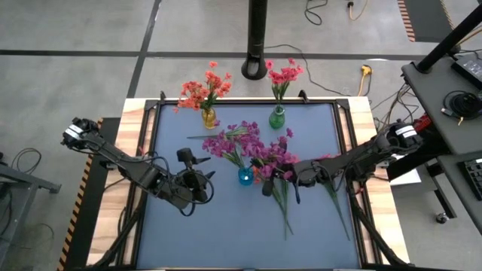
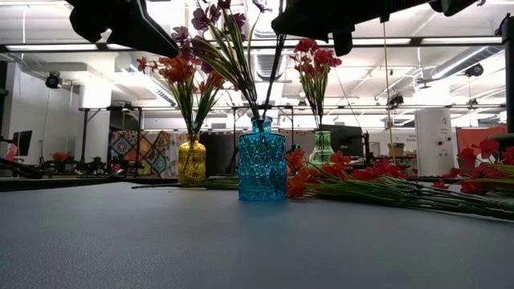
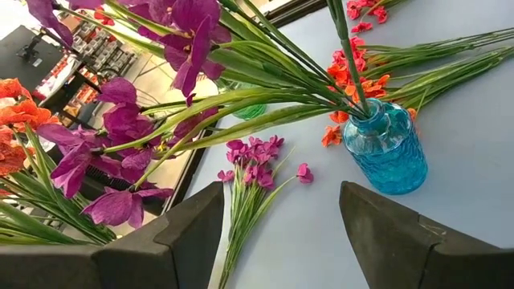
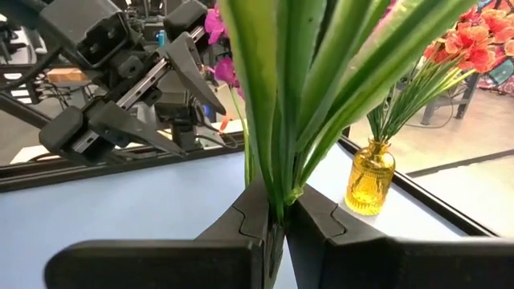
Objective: Sort flowers into vase by color
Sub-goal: Put the bottom violet flower into the blue vase
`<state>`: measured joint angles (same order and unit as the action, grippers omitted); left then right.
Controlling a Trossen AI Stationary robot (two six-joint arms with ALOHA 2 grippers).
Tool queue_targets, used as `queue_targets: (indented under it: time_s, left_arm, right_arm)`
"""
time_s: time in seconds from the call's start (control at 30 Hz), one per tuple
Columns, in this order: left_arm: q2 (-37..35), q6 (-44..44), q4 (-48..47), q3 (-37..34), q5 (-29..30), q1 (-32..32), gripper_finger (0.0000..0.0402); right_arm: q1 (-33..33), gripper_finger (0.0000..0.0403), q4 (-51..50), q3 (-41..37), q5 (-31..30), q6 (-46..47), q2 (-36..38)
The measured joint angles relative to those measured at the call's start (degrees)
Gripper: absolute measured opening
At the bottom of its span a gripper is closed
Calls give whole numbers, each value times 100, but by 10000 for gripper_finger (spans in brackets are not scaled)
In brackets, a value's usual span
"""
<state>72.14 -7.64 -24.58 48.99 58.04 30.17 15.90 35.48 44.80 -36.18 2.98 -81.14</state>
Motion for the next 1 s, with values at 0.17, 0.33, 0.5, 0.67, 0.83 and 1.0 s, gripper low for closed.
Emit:
queue_targets:
  time_s: [0.17, 0.33, 0.5, 0.67, 0.83, 1.0]
  left_arm:
    - [0, 0, -1, 0, 0, -2, 231]
    - [0, 0, -2, 0, 2, -1, 231]
    - [0, 0, -2, 0, 4, 0, 231]
    - [0, 0, -2, 0, 4, -1, 231]
    - [0, 0, 0, 0, 4, 0, 231]
    - [0, -16, 0, 0, 4, 0, 231]
  right_arm:
    - [-7, 23, -4, 0, 2, 27, -7]
    - [-7, 23, -8, 0, 2, 47, -53]
    - [-7, 23, -17, 0, 4, 55, -85]
    - [-7, 26, -48, 0, 9, 51, -85]
    - [-7, 67, -98, 0, 8, 153, -85]
    - [-7, 122, -158, 0, 11, 218, -85]
